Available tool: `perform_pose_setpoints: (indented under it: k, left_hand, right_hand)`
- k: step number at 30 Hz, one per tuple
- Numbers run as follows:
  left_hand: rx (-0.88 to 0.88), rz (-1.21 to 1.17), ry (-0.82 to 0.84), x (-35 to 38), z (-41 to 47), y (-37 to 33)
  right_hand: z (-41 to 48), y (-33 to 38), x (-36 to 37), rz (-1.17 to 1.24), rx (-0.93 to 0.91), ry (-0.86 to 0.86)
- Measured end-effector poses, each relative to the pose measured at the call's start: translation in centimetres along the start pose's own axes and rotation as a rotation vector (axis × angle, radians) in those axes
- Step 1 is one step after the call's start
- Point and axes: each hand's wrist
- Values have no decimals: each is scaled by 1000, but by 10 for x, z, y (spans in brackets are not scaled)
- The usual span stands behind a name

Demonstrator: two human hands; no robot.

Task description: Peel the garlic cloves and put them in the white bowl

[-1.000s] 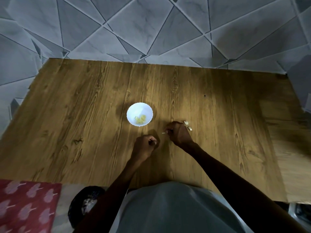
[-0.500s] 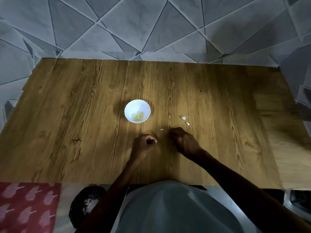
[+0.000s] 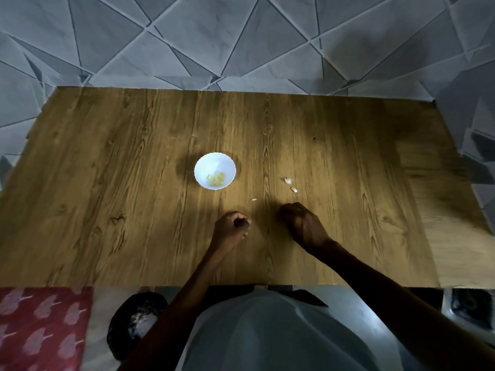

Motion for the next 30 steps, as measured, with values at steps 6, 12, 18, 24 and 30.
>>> perform_pose_setpoints:
  k: [6, 12, 18, 24, 30]
  left_hand:
    - [-25, -179, 50, 1, 1, -2]
    - [-211, -685, 86, 4, 5, -17]
    - [-460, -1252, 173, 12, 10, -33]
    - [-512, -1325, 192, 18, 14, -41]
    - [-499, -1276, 90, 16, 20, -44]
  right_hand:
    - [8, -7, 10, -49, 14, 3]
    - [21, 13, 14, 113, 226, -84]
    - [42, 78, -4, 667, 314, -172]
    - [46, 89, -12, 408, 267, -71]
    - [48, 69, -22, 525, 294, -211]
Point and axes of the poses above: each hand's wrist, its own z-axis towards the middle knuckle, its own x-axis out of the palm, y = z × x, and after that the axes turned 5 degrees about y, right-handed
